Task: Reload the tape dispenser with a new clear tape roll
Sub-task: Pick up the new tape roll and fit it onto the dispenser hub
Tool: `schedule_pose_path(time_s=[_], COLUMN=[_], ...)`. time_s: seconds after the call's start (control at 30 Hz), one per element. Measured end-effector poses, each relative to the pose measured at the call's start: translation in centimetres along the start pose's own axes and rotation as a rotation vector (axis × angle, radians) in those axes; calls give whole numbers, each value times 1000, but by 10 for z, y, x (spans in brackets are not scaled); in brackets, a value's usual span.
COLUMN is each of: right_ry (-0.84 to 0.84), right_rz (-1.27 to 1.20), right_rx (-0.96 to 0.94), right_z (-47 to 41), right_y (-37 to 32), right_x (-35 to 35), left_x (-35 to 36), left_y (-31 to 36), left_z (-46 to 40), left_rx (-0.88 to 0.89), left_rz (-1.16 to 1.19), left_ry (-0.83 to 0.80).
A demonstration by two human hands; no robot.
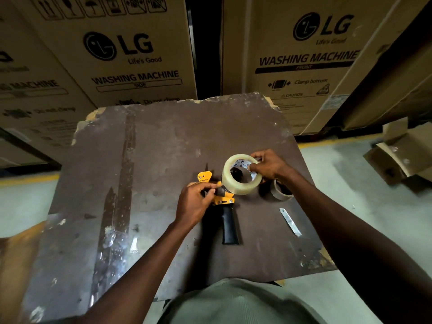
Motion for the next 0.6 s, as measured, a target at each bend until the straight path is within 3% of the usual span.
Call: schedule_pose_path(time_s=[0.4, 0.6], right_ry=[75, 79], right_rz=[176, 195], right_rx=[8, 25], right_z=[-23, -30], right_y=[-4, 1], right_x=[18, 24], left_x=[5, 9], left_y=[-28, -29], left_z=[-15, -16], left_rx=[-132, -77], left_rz=[-245, -288], left_ry=[64, 59])
Point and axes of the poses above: each hand's wrist, its own z-axis away from the middle knuckle, its own x-axis out of the palm, y = z × x, the point moved 10 cm from there along -z, towards the middle knuckle, and after that the axes turned 14 degrees about z, right-handed, at the moved point
